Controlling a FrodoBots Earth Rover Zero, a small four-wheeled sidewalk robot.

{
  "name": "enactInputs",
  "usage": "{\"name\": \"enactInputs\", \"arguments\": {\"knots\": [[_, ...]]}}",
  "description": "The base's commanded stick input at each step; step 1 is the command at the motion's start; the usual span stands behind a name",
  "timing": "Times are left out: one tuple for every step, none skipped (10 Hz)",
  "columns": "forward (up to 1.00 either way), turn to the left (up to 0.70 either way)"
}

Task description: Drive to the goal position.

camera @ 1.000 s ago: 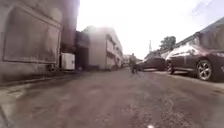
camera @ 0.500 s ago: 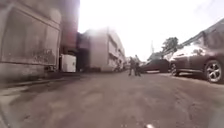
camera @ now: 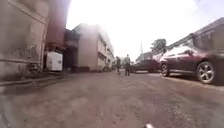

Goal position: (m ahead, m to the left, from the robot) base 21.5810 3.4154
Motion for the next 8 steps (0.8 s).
{"name": "enactInputs", "arguments": {"knots": [[0.7,-0.28],[0.7,-0.09],[0.7,0.01],[0.7,0.01],[0.7,0.01],[0.7,0.01],[0.7,0.01],[0.7,0.01]]}}
